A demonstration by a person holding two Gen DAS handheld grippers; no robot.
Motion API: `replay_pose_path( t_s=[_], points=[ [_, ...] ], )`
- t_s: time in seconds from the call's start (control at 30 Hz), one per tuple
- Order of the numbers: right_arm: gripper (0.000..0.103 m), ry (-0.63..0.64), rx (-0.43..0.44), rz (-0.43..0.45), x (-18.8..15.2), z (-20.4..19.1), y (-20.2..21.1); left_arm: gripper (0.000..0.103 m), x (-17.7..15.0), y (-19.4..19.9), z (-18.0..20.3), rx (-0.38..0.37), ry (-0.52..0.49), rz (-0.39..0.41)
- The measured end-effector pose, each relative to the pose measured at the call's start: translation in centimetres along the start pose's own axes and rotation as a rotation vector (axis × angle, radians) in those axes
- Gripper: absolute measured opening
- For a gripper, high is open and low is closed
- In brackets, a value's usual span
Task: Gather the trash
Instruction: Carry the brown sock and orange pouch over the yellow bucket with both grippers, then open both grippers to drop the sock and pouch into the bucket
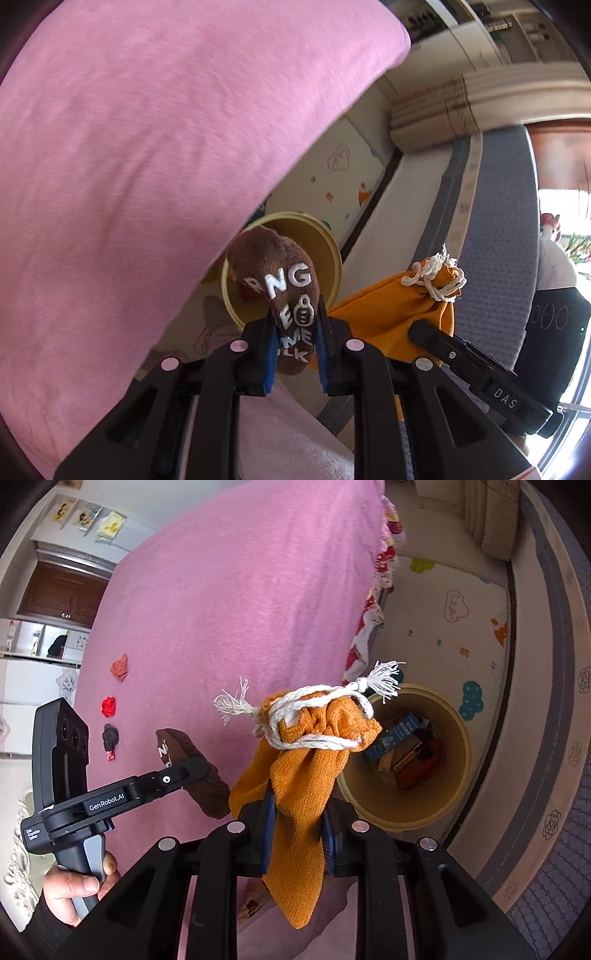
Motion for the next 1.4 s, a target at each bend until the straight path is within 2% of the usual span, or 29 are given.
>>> replay_pose_path(
  t_s=[0.13, 0.3, 0.47, 0.57, 0.8, 0.87, 0.9, 0.93, 1.0, 1.03, 1.27, 1.4],
  points=[
    [0.021, -0.069, -0.023, -0.015, 0.9, 4.1, -0.7, 0.018, 1.4, -4.1, 2.3, 0.016, -0.053, -0.073],
    [0.021, -0.093, -0.074, -0.036, 1.6, 8.1, -2.5, 0.018, 2.2, -9.6, 4.2, 0.035, -0.111, -0.171],
    [0.021, -0.127, -0.115, -0.075, 2.3, 11.7, -5.6, 0.019, 2.5, -14.5, 4.7, 0.104, -0.168, -0.249],
    [0.021, -0.156, -0.111, -0.104, 2.8, 13.3, -7.2, 0.019, 2.5, -17.0, 4.3, 0.106, -0.148, -0.288],
    [0.022, -0.136, -0.115, -0.135, 3.7, 14.2, -8.6, 0.019, 2.4, -18.6, 4.6, 0.117, -0.159, -0.317],
    [0.026, -0.142, -0.099, -0.144, 3.8, 14.5, -8.6, 0.019, 2.5, -18.7, 4.8, 0.111, -0.164, -0.322],
    [0.029, -0.144, -0.098, -0.145, 3.9, 14.6, -8.5, 0.024, 2.6, -18.7, 4.9, 0.100, -0.165, -0.328],
    [0.036, -0.144, -0.102, -0.138, 4.0, 14.7, -8.4, 0.029, 2.7, -18.8, 5.0, 0.090, -0.166, -0.334],
    [0.047, -0.141, -0.108, -0.137, 4.1, 14.9, -8.3, 0.068, 2.8, -18.8, 5.0, 0.081, -0.157, -0.339],
    [0.047, -0.141, -0.115, -0.135, 4.0, 14.9, -8.2, 0.073, 2.8, -18.7, 5.0, 0.088, -0.154, -0.335],
    [0.047, -0.168, -0.125, -0.143, 3.7, 15.4, -7.9, 0.075, 2.3, -18.4, 3.8, 0.110, -0.107, -0.345],
    [0.047, -0.162, -0.134, -0.141, 3.4, 14.7, -7.6, 0.077, 2.0, -17.4, 3.4, 0.119, -0.104, -0.323]
  ],
)
Point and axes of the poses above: each gripper's, at about its wrist camera, not at the fingertips, and y roughly against the way its jaws point, z to its right, x to its top, the point moved 2 cm from there along -y, roughly the way its jaws point, and after that the axes turned 13 degrees about -y, right-handed, at the moved point
